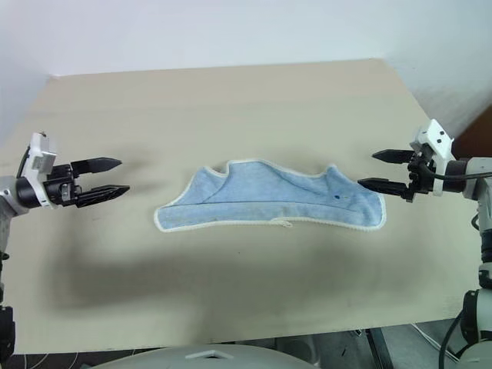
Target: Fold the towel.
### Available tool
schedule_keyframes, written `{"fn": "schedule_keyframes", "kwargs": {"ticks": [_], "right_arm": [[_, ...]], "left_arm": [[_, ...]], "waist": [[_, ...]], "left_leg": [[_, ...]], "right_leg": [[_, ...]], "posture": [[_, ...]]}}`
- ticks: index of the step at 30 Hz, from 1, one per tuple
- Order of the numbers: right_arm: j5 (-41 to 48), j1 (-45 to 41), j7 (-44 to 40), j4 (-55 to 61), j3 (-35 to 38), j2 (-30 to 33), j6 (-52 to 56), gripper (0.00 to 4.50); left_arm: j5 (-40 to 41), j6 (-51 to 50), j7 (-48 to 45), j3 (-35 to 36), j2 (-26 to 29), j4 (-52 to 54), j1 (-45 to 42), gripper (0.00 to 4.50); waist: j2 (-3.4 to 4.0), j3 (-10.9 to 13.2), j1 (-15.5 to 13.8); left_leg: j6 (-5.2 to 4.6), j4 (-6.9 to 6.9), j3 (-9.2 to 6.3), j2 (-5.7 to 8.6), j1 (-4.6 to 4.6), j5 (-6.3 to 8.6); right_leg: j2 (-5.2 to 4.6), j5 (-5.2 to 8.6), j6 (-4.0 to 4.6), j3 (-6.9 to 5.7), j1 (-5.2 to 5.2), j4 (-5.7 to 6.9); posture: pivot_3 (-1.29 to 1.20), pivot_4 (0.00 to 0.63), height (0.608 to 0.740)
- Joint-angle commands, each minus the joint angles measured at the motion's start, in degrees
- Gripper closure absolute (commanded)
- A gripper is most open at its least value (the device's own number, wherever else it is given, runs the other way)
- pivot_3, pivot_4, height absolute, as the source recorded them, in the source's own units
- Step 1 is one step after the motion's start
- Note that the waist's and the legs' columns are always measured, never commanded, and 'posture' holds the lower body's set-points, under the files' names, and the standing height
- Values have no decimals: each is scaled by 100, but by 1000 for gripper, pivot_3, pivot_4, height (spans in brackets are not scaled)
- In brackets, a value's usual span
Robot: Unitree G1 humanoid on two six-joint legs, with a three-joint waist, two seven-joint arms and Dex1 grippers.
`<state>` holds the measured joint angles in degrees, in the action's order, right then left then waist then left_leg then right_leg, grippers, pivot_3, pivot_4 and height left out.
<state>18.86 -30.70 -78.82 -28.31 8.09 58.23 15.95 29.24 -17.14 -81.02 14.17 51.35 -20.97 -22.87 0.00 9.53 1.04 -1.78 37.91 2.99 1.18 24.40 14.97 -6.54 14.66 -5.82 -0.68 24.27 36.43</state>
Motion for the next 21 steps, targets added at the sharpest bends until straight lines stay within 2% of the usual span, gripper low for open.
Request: {"fn": "schedule_keyframes", "kwargs": {"ticks": [1,8,21], "right_arm": [[155,207,49,319,333,143,54,0],[223,505,44,495,504,272,157,0],[48,73,-132,67,229,253,159,0]], "left_arm": [[-96,159,-67,-97,-72,-261,-350,13],[-254,326,-271,-261,-125,-648,-753,13],[-213,191,-426,-316,-93,-449,-633,13]], "waist": [[0,0,-2],[0,0,3],[0,0,-3]], "left_leg": [[0,0,0,0,0,0],[-8,8,5,1,1,4],[-8,13,5,0,0,4]], "right_leg": [[0,0,0,0,0,0],[-5,-1,-2,-8,-4,1],[-6,-3,-5,-9,-4,7]], "posture": [[0,150,740],[0,150,740],[0,150,740]]}}
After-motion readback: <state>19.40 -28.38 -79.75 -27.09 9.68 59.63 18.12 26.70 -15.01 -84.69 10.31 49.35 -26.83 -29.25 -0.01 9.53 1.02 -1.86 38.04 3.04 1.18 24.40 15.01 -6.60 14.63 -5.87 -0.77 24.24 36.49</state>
